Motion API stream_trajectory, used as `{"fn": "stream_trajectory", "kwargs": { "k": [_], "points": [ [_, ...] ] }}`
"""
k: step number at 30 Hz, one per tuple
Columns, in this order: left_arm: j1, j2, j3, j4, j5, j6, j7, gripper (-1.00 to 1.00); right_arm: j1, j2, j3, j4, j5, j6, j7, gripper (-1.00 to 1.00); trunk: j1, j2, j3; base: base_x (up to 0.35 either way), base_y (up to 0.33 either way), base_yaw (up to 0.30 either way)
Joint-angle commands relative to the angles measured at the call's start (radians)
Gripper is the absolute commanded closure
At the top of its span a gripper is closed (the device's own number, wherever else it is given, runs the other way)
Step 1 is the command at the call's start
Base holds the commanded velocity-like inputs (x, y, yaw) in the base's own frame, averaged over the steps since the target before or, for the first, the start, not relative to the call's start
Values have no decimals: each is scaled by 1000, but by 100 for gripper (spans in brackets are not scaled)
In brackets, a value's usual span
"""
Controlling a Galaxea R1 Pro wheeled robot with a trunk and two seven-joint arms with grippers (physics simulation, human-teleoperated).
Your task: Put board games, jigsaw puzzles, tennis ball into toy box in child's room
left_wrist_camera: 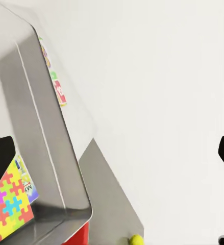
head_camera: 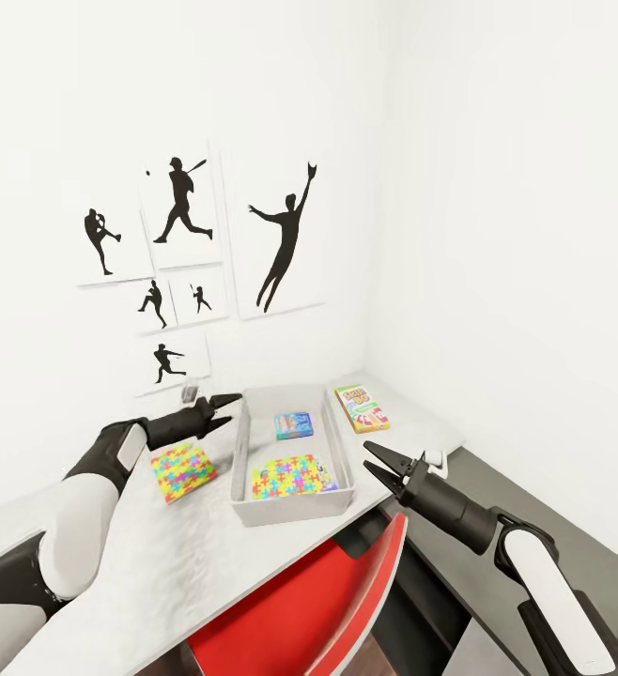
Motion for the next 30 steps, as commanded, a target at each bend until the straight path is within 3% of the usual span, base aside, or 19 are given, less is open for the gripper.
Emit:
{"fn": "stream_trajectory", "kwargs": {
  "k": [1,13,21,24,30],
  "points": [
    [0,13,4,0,0,9,-23,-100,-1,-1,0,0,0,2,2,-100,1,-2,-2,0,0,0],
    [30,116,3,0,-1,22,-176,-100,-1,-1,0,1,0,2,4,-100,1,-2,-2,0,25,0],
    [97,207,2,0,-2,17,-314,-100,-1,-1,0,1,0,2,3,-100,1,-2,-2,0,27,0],
    [115,227,3,0,-3,15,-352,-100,-1,-1,0,1,0,2,3,-100,1,-2,-2,0,4,0],
    [123,239,2,0,-3,14,-371,-100,-1,-1,0,1,0,2,2,-100,1,-2,-2,0,45,0]
  ]
}}
